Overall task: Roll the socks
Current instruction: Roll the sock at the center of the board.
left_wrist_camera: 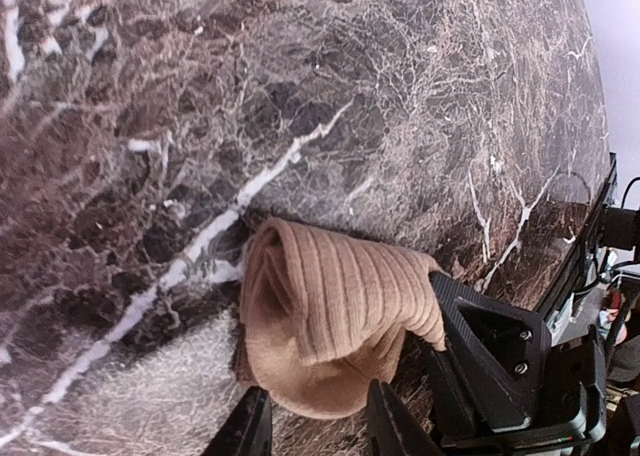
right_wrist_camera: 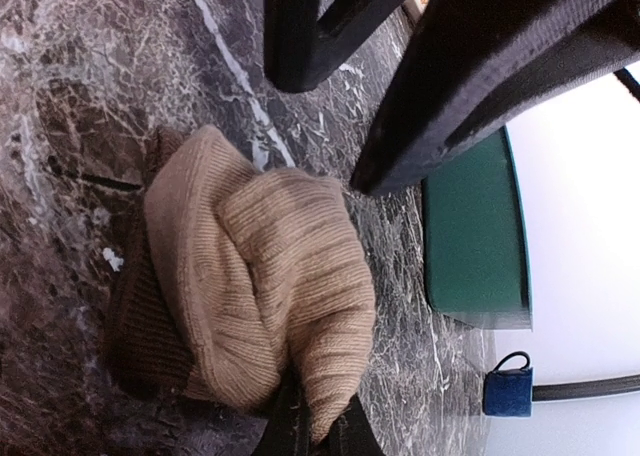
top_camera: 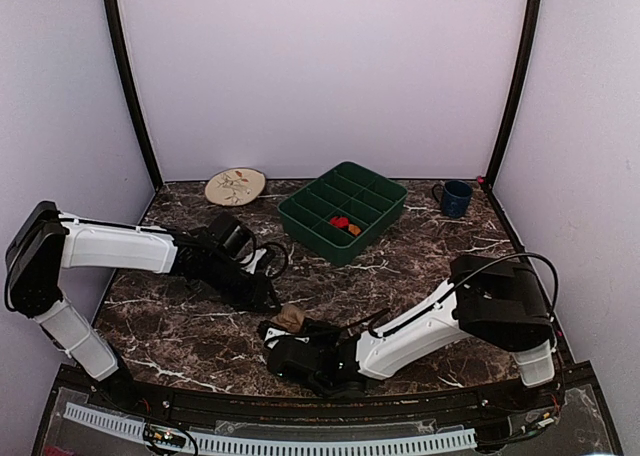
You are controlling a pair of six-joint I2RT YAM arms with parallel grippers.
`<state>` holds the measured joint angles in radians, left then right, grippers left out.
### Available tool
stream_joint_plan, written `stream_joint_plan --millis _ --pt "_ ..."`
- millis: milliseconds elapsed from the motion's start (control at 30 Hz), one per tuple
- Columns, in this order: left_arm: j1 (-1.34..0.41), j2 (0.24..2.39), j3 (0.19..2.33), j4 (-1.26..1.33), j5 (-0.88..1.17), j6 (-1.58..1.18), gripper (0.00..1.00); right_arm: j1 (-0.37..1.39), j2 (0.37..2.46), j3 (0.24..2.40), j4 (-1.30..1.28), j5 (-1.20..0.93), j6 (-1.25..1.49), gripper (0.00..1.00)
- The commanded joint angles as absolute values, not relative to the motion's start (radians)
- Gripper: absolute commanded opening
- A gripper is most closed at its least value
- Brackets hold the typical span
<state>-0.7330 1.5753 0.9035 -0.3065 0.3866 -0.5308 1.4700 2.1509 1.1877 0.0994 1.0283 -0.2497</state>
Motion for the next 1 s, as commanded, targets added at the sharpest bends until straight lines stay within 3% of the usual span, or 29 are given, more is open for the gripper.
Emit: stream_joint_plan --millis 0,800,967 --pt "-0.734 1.549 0.859 -0.212 0.446 -0.589 0.36 1.485 2.197 1.232 0.016 1.070 -0.211 0.00" --pt "-0.749 1.642 0.889 -0.259 0.487 -0.532 0.40 1.545 2.341 1.390 -0.073 1.127 -0.394 0.00" --pt "-0.754 1.657 0.898 -0.268 0.476 -0.512 0.35 1.551 2.375 1.435 -0.131 1.127 -0.387 0.00"
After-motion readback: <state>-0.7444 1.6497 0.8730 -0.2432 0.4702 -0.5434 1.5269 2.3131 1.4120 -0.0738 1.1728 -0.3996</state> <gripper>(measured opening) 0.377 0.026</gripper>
